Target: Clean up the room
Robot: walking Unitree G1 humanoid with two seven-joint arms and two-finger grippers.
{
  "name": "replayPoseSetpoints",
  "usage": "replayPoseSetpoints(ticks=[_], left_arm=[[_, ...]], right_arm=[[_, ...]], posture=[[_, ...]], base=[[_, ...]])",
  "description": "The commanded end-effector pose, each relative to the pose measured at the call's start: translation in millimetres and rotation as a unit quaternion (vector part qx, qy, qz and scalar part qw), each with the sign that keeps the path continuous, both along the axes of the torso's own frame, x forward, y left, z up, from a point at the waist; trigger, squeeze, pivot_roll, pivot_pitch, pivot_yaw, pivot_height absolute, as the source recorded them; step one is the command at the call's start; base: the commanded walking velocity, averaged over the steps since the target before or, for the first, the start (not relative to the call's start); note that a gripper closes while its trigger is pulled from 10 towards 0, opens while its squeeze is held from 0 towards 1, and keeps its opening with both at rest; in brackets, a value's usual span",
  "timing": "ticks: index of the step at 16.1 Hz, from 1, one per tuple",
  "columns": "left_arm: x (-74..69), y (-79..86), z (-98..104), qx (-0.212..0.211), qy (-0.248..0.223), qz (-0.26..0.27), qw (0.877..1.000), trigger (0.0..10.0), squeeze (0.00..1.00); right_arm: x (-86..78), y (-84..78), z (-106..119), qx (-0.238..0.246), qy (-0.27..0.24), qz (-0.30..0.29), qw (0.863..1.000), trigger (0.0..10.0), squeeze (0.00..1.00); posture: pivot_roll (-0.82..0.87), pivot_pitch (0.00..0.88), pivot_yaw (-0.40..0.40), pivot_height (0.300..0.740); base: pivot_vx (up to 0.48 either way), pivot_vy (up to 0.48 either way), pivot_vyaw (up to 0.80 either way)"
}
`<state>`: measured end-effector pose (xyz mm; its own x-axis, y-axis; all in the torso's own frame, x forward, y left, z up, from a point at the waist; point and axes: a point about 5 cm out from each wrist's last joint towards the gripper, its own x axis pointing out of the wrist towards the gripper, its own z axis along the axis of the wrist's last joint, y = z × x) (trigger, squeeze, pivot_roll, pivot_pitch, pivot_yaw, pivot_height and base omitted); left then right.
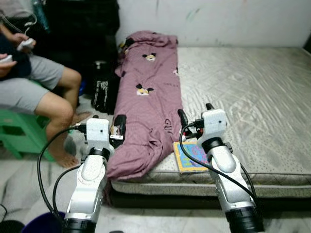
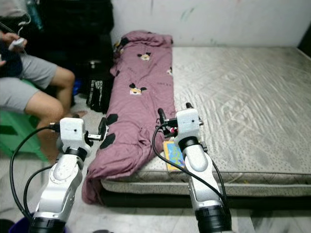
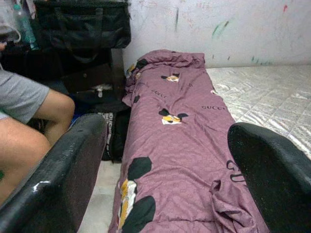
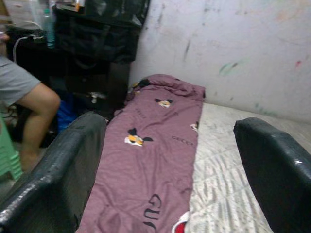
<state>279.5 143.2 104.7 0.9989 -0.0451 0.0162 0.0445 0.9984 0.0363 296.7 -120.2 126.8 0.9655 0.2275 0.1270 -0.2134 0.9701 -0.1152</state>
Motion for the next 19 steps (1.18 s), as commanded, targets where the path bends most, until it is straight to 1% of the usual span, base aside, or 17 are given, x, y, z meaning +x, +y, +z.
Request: replayPoseSetpoints(ticks=[1, 3, 5, 17, 19], left_arm=[[0.2, 1.9, 3.0, -0.004, -0.004, -0.007, 1.000, 10.0, 0.00], [-0.7, -0.4, 4.5, -0.010, -0.010, -0.021, 1.000, 10.0, 0.00], [-2.7, -4.3, 5.0, -0.011, -0.012, -0.030, 0.999, 10.0, 0.00], [-3.2, -3.7, 4.6, -0.010, -0.010, -0.032, 0.999, 10.0, 0.00], [-2.9, -3.0, 3.0, -0.009, -0.004, -0.027, 1.000, 10.0, 0.00]], right_arm=[[0.7, 4.0, 0.7, 0.007, 0.001, 0.004, 1.000, 10.0, 0.00], [0.6, 4.2, 0.6, 0.006, 0.001, 0.003, 1.000, 10.0, 0.00], [0.5, 4.0, 0.5, 0.005, 0.001, 0.004, 1.000, 10.0, 0.00], [0.8, 3.3, -0.1, 0.005, 0.001, 0.004, 1.000, 10.0, 0.00], [0.9, 3.2, -0.3, 0.004, 0.000, 0.005, 1.000, 10.0, 0.00]], posture=[[0.01, 0.000, -0.027, 0.740], [0.01, 0.000, -0.027, 0.740], [0.01, 0.000, -0.027, 0.740], [0.01, 0.000, -0.026, 0.740], [0.02, 0.000, -0.027, 0.740]], base=[[0.000, 0.000, 0.00], [0.000, 0.000, 0.00], [0.270, 0.000, 0.00], [0.303, 0.000, 0.00], [0.120, 0.000, 0.00]])
